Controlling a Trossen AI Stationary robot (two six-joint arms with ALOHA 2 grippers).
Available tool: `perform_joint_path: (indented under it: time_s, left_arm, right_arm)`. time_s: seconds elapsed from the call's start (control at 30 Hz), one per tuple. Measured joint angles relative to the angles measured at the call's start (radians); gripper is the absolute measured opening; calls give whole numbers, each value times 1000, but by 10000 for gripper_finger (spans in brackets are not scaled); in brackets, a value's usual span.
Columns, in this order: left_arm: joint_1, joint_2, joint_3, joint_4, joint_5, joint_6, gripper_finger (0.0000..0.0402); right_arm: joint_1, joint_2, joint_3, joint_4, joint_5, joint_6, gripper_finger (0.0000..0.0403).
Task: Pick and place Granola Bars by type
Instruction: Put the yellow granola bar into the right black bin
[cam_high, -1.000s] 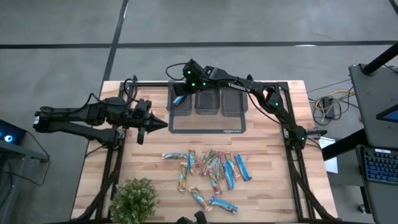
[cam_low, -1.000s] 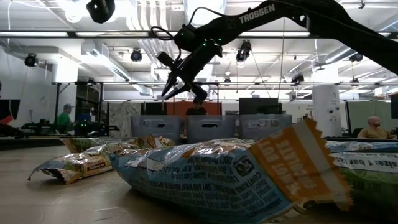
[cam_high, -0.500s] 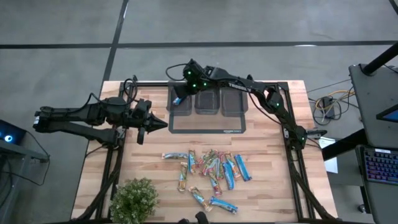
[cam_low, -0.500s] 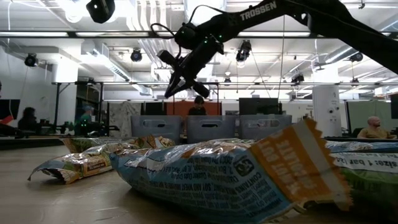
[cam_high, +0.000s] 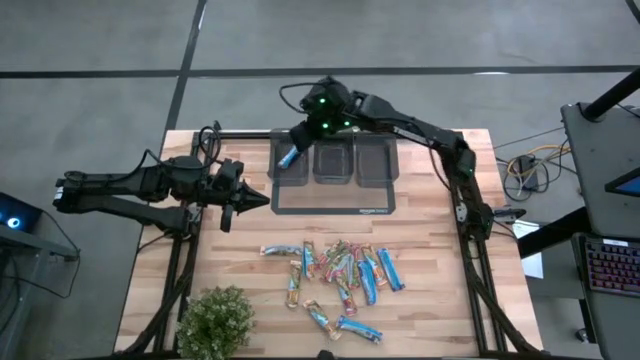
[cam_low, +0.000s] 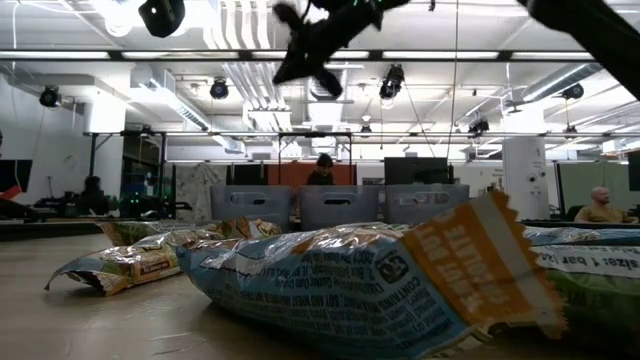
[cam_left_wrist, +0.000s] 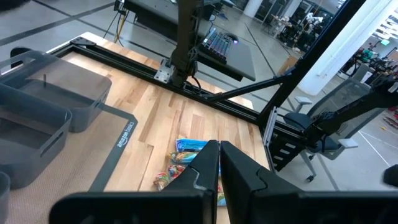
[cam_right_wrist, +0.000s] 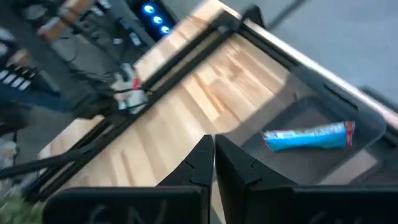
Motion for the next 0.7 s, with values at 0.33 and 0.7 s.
perform_joint_path:
  time_s: [0.33,0.7]
  left_arm:
    - [0,0,0,0,0,2,0]
    - [0,0,0,0,0,1,0]
  right_arm:
    - [58,-161,-3,-126,0,-153,8]
    - [137,-265,-51,-152,11,-221,8]
